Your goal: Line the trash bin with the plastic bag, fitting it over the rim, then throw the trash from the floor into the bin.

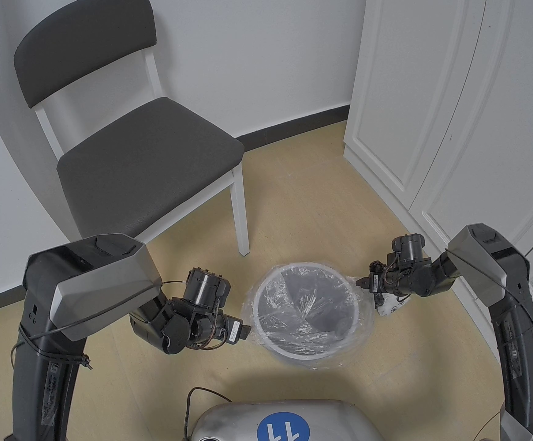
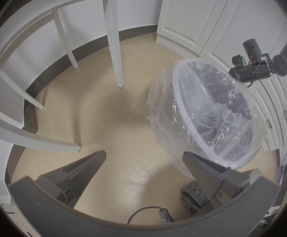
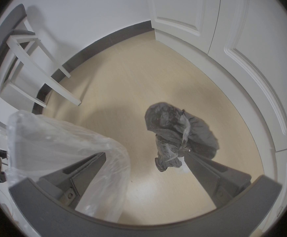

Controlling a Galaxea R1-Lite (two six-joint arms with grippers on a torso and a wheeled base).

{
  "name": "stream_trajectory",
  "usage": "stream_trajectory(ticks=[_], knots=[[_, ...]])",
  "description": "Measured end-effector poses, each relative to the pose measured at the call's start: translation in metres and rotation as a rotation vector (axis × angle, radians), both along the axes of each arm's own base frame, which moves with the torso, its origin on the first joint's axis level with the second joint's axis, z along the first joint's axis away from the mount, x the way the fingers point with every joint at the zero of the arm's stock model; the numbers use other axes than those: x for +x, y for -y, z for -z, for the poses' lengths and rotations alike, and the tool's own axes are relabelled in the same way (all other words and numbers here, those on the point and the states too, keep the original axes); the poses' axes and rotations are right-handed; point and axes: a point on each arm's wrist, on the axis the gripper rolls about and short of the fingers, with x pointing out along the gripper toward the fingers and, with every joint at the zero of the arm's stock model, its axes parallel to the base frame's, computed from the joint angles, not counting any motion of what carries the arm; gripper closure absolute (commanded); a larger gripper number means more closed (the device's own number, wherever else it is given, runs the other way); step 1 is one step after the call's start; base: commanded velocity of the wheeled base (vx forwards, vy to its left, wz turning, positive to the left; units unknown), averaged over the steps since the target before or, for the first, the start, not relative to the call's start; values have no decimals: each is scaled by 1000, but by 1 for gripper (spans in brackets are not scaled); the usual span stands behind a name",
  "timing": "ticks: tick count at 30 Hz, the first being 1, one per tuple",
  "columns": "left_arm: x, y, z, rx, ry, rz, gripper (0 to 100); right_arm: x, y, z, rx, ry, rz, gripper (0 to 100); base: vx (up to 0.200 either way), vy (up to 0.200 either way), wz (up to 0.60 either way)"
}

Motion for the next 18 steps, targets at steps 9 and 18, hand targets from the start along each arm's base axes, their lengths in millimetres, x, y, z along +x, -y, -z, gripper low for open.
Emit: stream_trajectory(ticks=[9,18], knots=[[9,-8,-1,48,7,19,0,-34,1,-52,30,-10,-85,0,0,0,0],[19,-23,-1,45,16,-19,0,-70,-26,-101,5,75,-199,0,0,0,0]])
